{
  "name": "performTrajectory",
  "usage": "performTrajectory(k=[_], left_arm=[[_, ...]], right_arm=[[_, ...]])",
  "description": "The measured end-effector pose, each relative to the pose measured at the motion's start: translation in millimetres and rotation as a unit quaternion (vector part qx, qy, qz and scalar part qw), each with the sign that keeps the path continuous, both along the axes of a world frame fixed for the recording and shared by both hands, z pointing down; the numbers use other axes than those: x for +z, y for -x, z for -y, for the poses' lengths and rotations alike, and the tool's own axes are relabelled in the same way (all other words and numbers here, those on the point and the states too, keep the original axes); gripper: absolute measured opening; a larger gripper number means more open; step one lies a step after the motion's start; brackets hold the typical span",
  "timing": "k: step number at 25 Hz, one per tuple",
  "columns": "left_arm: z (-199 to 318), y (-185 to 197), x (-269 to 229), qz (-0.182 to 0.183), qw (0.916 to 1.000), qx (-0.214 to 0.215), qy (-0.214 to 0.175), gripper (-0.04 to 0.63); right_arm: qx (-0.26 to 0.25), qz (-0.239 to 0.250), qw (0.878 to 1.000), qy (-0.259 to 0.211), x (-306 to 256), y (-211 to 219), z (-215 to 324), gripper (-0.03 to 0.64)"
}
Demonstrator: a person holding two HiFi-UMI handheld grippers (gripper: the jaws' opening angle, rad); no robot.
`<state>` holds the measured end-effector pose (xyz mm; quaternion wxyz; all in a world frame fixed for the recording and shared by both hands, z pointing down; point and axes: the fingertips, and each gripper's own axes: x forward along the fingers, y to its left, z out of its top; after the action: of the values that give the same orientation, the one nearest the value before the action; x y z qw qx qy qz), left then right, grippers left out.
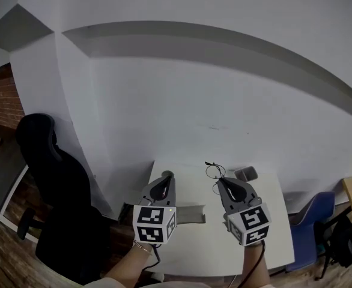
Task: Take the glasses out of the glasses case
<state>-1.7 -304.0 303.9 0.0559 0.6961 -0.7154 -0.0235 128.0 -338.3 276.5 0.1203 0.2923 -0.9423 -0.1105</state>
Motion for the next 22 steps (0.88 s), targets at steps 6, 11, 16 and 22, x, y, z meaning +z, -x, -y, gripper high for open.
performTrajectory(k=[6,11,16,22], left_arm=[[5.3,-9.6,-16.8,0.01,0.9999,0.009,-0.011,0.017],[9.8,-18.9,-19.2,0.013,0.9997,0.018,-0.007,0.017],[12.5,-22.9,-16.5,0.015,0.9996,0.026,-0.001,0.017],[15.0,-26.3,-11.1,0.012,0.9994,0.032,0.006,0.017]], right_arm=[[0.061,0.075,0.995,0.005,-25.4,-19.9,6.2,0.037],[0.128,0.123,0.984,0.019,-21.3,-42.9,15.8,0.037],[0.152,0.158,0.975,0.04,-14.2,-54.0,15.9,0.037],[0.161,0.162,0.972,0.049,-10.0,-58.7,16.8,0.037]])
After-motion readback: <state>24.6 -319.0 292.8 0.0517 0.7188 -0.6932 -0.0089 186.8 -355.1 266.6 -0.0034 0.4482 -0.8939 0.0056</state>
